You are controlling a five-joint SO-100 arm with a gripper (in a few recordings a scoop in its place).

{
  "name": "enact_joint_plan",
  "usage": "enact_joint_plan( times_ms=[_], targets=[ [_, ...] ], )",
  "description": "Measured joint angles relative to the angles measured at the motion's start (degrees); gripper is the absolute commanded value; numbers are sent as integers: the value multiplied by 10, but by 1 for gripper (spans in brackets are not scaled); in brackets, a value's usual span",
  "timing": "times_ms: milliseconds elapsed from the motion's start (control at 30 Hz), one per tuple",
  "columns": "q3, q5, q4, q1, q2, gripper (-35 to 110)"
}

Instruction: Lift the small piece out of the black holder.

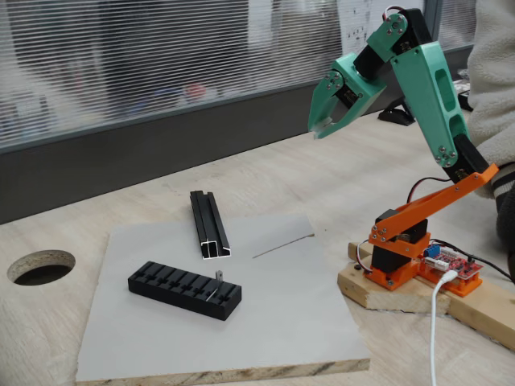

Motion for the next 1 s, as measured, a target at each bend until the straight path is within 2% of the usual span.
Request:
enact_joint_plan(
  times_ms=[367, 633, 1000],
  targets=[
    [0, 0, 0, 0, -5, 5],
    [-4, 0, 0, 0, -101, 5],
    [-11, 0, 0, -127, -214, 5]
  ],
)
